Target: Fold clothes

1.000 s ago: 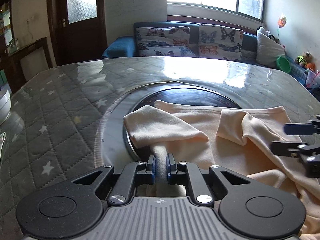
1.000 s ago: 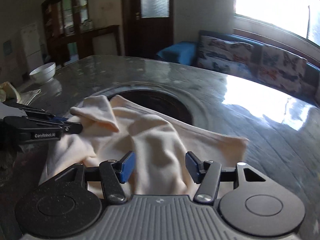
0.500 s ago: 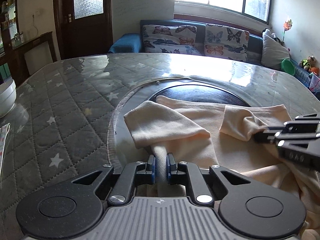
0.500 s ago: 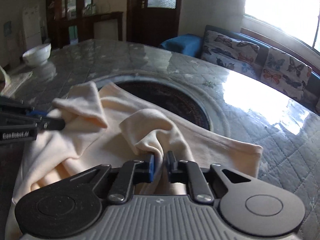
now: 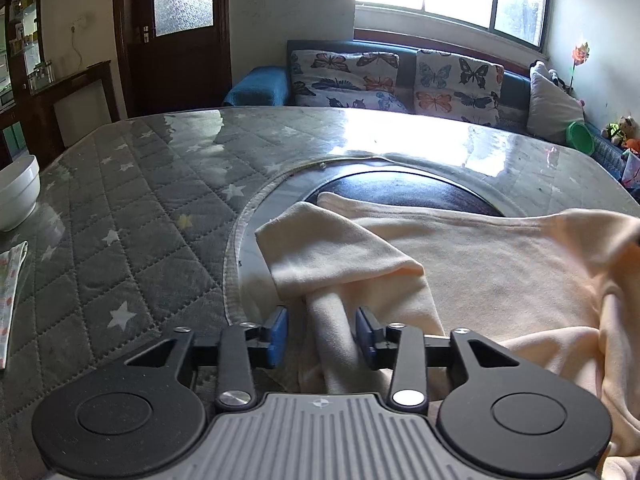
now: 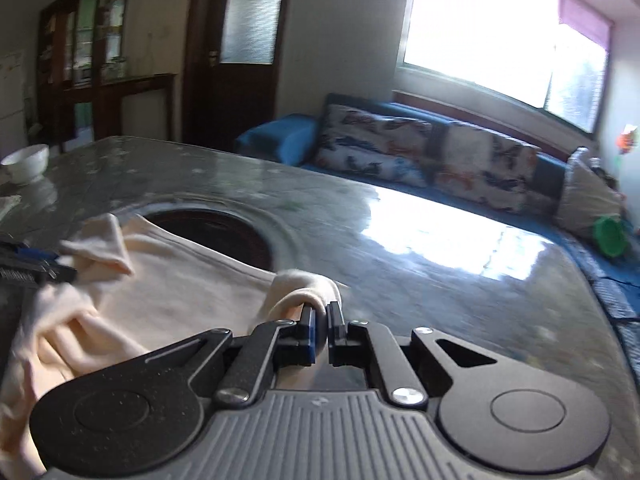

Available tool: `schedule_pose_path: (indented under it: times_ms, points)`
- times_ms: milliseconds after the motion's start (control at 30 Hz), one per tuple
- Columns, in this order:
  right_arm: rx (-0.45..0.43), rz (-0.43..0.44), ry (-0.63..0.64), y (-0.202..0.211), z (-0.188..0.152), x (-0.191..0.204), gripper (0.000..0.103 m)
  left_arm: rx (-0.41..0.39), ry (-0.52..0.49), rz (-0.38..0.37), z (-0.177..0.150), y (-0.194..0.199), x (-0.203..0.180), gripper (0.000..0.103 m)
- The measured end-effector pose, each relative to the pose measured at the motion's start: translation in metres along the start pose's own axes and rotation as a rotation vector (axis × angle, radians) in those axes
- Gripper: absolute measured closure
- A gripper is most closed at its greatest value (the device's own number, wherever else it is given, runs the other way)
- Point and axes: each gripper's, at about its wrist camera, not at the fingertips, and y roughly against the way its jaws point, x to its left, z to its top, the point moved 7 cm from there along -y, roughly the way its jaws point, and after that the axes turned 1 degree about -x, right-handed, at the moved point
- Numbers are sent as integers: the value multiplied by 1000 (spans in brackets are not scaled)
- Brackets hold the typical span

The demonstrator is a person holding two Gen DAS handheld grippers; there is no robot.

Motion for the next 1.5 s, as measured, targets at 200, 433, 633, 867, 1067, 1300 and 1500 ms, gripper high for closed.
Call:
schedule_pose_path:
  times_ms: [200, 433, 633, 867, 1067, 1300, 1500]
  points:
    - [88, -99, -78, 28, -49, -41, 98, -17, 28, -6, 3, 4, 6, 61]
    - [160, -116, -188, 47, -98, -59, 79, -22, 72, -12, 12, -4, 11, 61]
    - [134, -103, -218, 56, -100, -59, 68, -14, 40, 5, 14, -16, 5, 65]
    - [114, -81, -200, 55, -93, -49, 64, -38, 31, -11, 16, -12, 4, 86]
    - [108, -62, -193, 53, -91, -42, 62, -82, 53, -13, 25, 7, 14, 86]
    - [94, -35, -179, 53, -87, -30, 59, -129, 89, -37, 37, 38, 30, 87]
    - [82, -5, -164, 53, -84, -18, 58, -188, 90, -36, 35, 77, 50, 88]
